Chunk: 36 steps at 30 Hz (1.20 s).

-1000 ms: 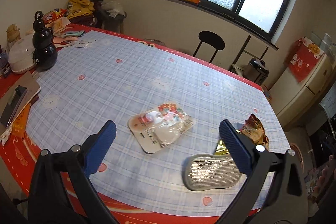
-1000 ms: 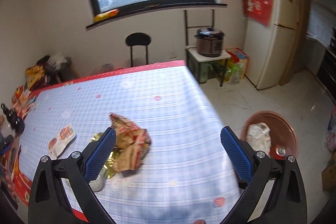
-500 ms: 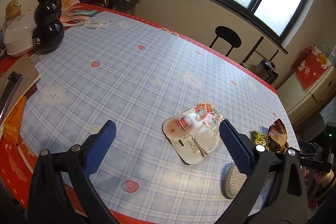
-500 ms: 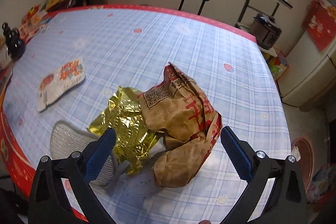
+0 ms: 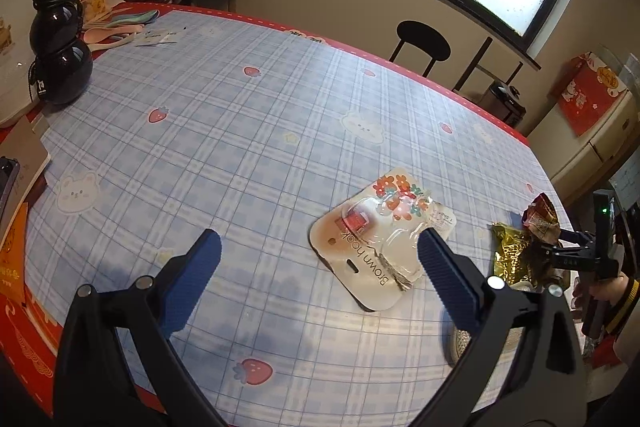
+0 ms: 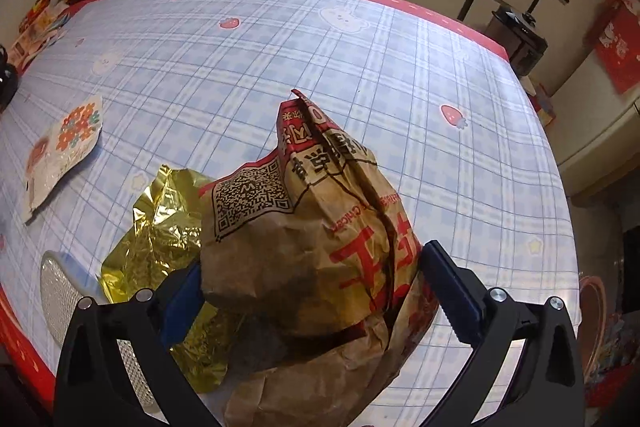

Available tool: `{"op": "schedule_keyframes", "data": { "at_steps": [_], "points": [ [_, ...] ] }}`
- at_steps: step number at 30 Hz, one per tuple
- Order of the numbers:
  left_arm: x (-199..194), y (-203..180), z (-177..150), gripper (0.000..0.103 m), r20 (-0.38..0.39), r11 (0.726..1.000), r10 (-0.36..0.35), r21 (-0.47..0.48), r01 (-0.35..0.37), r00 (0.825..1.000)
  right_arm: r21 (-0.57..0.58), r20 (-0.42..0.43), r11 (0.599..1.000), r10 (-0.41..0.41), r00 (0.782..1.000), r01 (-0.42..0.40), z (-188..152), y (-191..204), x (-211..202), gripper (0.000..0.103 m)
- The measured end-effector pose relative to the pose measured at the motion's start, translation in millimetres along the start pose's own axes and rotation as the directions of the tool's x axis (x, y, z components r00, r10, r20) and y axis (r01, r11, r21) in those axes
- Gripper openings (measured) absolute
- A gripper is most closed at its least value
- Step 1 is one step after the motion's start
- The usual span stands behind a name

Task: Collect trash
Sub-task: 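Lift the brown paper bag with the right gripper while the left gripper grasps the clear Brown hook package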

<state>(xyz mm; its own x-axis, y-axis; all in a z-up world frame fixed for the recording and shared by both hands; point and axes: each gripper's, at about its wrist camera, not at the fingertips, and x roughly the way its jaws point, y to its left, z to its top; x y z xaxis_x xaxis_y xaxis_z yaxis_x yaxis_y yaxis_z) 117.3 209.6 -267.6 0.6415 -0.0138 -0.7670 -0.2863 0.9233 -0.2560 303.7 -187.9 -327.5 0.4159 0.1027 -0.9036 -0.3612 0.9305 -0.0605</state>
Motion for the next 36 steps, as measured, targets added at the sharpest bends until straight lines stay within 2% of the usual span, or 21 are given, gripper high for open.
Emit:
{"op": "schedule_keyframes", "data": {
  "at_steps": [3, 7, 12, 14, 16, 17, 21, 27, 34, 36],
  "points": [
    [4.1, 1.7, -1.8, 0.097, -0.008, 1.000, -0.002, -0.002, 0.002, 1.000, 0.053, 0.014, 0.999, 0.001, 1.000, -0.002, 0.0, -4.3, 0.6, 0.099],
    [13.7, -3.6, -4.3, 0.097, -0.028, 1.000, -0.002, 0.021, 0.002, 1.000, 0.041, 0.001, 0.999, -0.032, 0.999, 0.032, 1.3, -5.2, 5.0, 0.099],
    [32.0, -16.1, -8.8, 0.097, -0.072, 0.998, -0.013, 0.068, 0.018, 0.997, 0.090, 0.021, 0.996, 0.008, 1.000, -0.010, -0.3, -7.4, -1.6, 0.097],
    [39.8, -22.4, -9.4, 0.097, -0.090, 0.995, -0.015, 0.097, 0.023, 0.996, 0.129, 0.028, 0.991, 0.020, 0.999, -0.024, -2.1, -7.3, -7.1, 0.093],
    [47.9, -29.3, -9.3, 0.097, -0.110, 0.992, -0.016, 0.125, 0.030, 0.994, 0.163, 0.040, 0.987, 0.012, 0.999, -0.019, -3.5, -6.8, -13.8, 0.083],
    [51.3, -32.4, -9.2, 0.097, -0.117, 0.990, -0.019, 0.136, 0.035, 0.993, 0.193, 0.048, 0.981, 0.021, 0.999, -0.030, -4.7, -7.5, -18.2, 0.081],
    [65.8, -46.0, -10.2, 0.097, -0.141, 0.982, -0.021, 0.183, 0.047, 0.990, 0.283, 0.103, 0.954, 0.074, 0.992, -0.101, -10.7, -5.9, -37.9, 0.062],
    [84.7, -58.1, -3.9, 0.097, -0.162, 0.973, -0.026, 0.222, 0.062, 0.986, 0.312, 0.137, 0.940, 0.096, 0.986, -0.135, -15.0, -1.3, -51.4, 0.059],
    [116.3, -54.9, 31.5, 0.097, -0.173, 0.960, -0.025, 0.270, 0.072, 0.985, 0.310, 0.142, 0.936, 0.128, 0.981, -0.167, -18.4, 5.2, -56.8, 0.059],
    [127.1, -54.2, 38.8, 0.097, -0.192, 0.951, -0.039, 0.293, 0.095, 0.981, 0.305, 0.140, 0.937, 0.133, 0.981, -0.170, -18.7, 8.2, -55.6, 0.059]
  ]
}}
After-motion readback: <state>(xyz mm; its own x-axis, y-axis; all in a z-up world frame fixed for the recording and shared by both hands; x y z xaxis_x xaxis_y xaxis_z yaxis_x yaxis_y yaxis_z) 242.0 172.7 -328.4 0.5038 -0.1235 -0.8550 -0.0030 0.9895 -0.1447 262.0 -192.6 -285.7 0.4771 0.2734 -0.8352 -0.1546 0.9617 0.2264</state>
